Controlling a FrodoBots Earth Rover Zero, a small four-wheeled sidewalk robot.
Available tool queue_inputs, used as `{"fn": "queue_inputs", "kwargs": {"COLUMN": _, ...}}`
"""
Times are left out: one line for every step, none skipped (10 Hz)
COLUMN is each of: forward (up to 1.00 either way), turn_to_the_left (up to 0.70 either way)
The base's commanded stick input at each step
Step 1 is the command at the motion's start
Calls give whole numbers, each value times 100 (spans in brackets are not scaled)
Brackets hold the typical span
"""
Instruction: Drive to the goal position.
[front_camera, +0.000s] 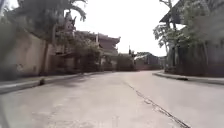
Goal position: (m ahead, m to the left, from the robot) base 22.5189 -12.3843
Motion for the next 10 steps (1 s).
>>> {"fn": "queue_inputs", "kwargs": {"forward": 85, "turn_to_the_left": 0}}
{"fn": "queue_inputs", "kwargs": {"forward": 85, "turn_to_the_left": 0}}
{"fn": "queue_inputs", "kwargs": {"forward": 85, "turn_to_the_left": 0}}
{"fn": "queue_inputs", "kwargs": {"forward": 85, "turn_to_the_left": 0}}
{"fn": "queue_inputs", "kwargs": {"forward": 85, "turn_to_the_left": 0}}
{"fn": "queue_inputs", "kwargs": {"forward": 85, "turn_to_the_left": 0}}
{"fn": "queue_inputs", "kwargs": {"forward": 85, "turn_to_the_left": 0}}
{"fn": "queue_inputs", "kwargs": {"forward": 85, "turn_to_the_left": 0}}
{"fn": "queue_inputs", "kwargs": {"forward": 85, "turn_to_the_left": 0}}
{"fn": "queue_inputs", "kwargs": {"forward": 85, "turn_to_the_left": 0}}
